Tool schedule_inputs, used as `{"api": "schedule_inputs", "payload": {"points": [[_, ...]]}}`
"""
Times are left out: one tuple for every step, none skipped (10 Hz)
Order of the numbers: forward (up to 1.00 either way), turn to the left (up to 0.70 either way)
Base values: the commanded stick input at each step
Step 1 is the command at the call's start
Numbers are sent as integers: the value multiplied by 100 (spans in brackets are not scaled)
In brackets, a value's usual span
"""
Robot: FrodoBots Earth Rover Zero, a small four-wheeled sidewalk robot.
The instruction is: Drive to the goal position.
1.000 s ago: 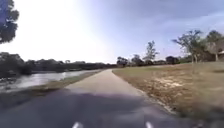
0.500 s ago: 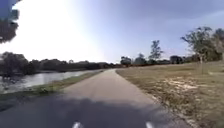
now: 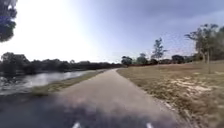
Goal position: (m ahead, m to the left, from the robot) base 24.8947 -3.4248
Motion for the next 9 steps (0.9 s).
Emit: {"api": "schedule_inputs", "payload": {"points": [[100,2],[100,2],[100,2],[100,0],[100,2],[100,1],[100,0],[100,0],[100,0]]}}
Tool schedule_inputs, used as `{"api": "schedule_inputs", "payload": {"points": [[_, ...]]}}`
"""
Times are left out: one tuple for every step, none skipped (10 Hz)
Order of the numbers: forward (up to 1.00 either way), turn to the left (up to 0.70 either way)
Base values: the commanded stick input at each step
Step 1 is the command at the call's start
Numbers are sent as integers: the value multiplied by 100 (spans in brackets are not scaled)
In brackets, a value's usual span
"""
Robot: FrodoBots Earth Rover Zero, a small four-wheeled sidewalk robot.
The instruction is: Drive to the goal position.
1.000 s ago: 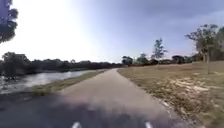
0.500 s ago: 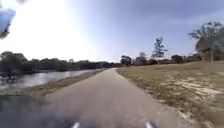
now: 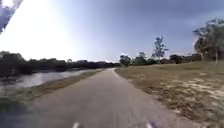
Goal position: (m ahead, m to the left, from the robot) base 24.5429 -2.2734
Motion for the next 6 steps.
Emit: {"api": "schedule_inputs", "payload": {"points": [[100,0],[100,0],[100,0],[100,0],[100,0],[100,1]]}}
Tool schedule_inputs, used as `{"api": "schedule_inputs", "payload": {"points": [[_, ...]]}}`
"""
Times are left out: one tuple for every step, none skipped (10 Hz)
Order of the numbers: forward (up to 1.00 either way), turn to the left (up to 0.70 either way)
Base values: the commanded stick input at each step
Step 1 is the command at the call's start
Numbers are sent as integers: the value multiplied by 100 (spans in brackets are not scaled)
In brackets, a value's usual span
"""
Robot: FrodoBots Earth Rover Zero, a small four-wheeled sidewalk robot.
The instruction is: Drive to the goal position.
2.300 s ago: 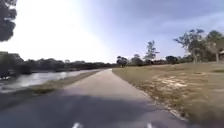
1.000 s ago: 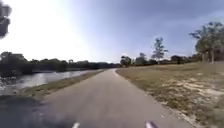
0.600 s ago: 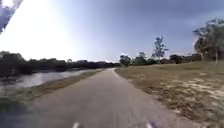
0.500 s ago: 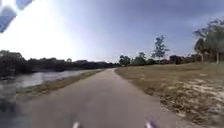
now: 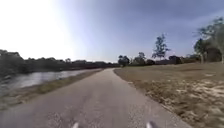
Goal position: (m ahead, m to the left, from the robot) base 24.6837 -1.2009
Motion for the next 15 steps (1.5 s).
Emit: {"api": "schedule_inputs", "payload": {"points": [[100,2],[100,0],[100,0],[100,0],[100,0],[100,0],[100,0],[100,0],[100,0],[100,1],[100,1],[100,0],[100,2],[100,22],[100,40]]}}
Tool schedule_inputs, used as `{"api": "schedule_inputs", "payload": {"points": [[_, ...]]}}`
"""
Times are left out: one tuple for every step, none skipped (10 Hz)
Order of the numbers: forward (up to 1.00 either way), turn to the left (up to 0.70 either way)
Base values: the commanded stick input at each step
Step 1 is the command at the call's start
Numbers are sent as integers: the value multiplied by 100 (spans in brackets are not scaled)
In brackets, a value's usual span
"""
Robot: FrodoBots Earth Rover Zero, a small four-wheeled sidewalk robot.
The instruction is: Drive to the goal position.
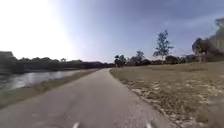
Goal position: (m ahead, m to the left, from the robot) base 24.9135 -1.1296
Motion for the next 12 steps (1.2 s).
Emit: {"api": "schedule_inputs", "payload": {"points": [[100,40],[100,40],[100,40],[100,1],[100,0],[100,0],[100,0],[100,3],[100,35],[100,40],[100,40],[100,40]]}}
